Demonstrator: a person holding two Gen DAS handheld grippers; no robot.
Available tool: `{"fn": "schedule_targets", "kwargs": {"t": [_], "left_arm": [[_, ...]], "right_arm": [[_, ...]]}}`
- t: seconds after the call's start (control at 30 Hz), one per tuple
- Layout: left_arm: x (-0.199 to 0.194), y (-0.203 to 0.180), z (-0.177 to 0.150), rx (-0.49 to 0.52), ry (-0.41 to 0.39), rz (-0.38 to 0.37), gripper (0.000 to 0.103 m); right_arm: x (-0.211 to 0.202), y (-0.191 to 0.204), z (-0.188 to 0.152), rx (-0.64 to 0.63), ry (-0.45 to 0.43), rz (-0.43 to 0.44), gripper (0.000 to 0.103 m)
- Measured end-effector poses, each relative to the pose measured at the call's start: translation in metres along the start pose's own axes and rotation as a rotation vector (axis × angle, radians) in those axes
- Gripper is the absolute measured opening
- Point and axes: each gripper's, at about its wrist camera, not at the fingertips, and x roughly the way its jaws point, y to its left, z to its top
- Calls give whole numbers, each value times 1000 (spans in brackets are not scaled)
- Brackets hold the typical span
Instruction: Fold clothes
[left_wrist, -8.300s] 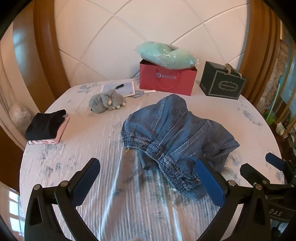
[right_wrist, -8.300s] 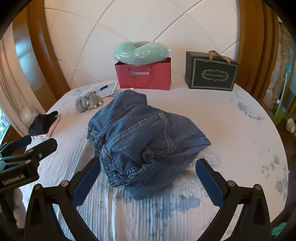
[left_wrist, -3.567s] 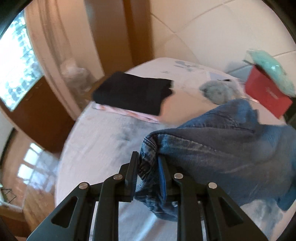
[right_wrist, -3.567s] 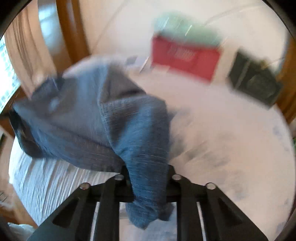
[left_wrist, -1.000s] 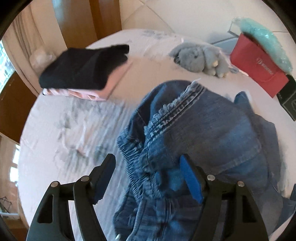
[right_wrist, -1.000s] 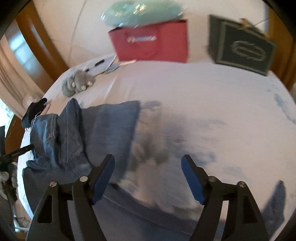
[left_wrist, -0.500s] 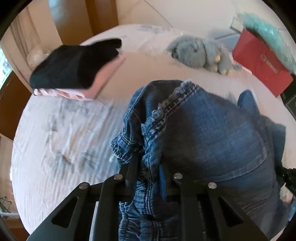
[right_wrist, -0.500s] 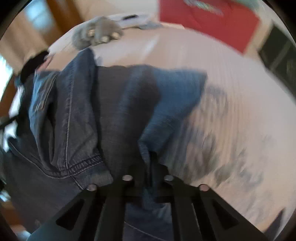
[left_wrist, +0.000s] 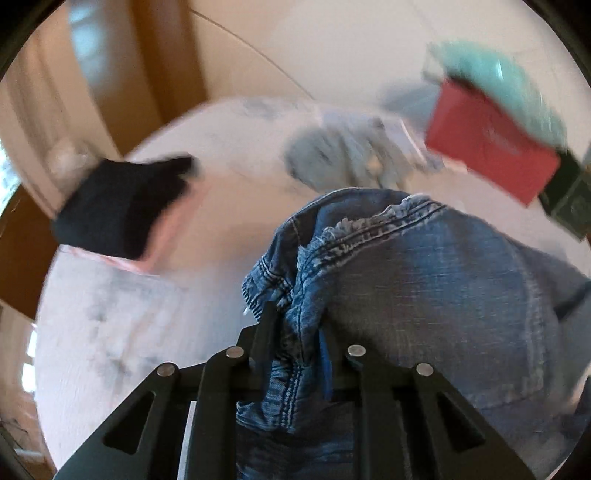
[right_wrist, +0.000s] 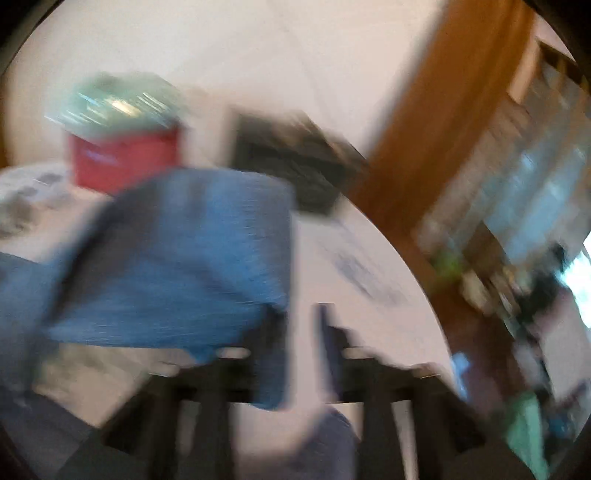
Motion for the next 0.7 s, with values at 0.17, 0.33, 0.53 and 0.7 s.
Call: {"fn": "schedule_targets", "kwargs": {"t": [0.17, 0.33, 0.53, 0.7], "left_arm": [[5, -15, -12, 33, 49, -17, 28], [-8, -11, -9, 81, 15, 33, 40], [15, -11, -3, 105, 65, 41, 49], [40, -17, -10, 108, 124, 32, 50]], "right_arm": [[6, -90, -29, 178, 64, -36, 57], [23, -126, -39, 245, 100, 16, 65], [62, -122, -5, 246, 136, 71, 93], [110, -121, 19, 231, 192, 74, 96]]}}
